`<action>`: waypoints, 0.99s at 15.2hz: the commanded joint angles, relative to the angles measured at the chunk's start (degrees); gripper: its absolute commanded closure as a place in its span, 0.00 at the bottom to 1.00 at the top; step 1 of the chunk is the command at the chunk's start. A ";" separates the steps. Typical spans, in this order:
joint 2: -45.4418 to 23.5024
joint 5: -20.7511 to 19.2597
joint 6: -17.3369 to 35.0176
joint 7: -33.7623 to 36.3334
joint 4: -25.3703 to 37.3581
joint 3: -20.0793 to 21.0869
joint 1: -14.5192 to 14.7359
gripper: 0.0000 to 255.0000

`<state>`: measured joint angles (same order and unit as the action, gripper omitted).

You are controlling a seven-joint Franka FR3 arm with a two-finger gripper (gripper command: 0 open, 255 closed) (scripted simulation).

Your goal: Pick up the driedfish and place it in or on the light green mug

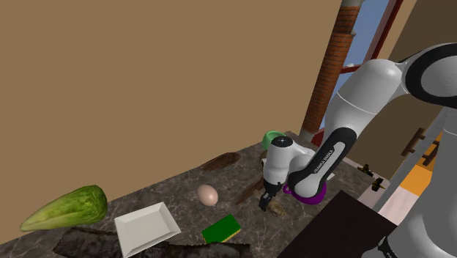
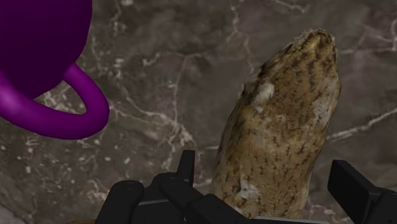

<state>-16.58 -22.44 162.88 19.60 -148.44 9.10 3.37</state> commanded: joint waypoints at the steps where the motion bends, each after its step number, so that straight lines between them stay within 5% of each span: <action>1: -0.03 -0.03 0.03 0.01 0.01 -0.02 0.01 0.00; 3: -0.02 -0.02 0.02 0.01 0.01 -0.02 0.01 0.00; 4: -0.02 -0.02 0.02 0.01 0.01 -0.02 0.01 1.00; 15: 1.92 1.66 -1.39 -1.36 -0.47 1.25 -0.91 1.00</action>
<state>-15.45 -21.48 162.08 18.80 -148.73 9.83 2.82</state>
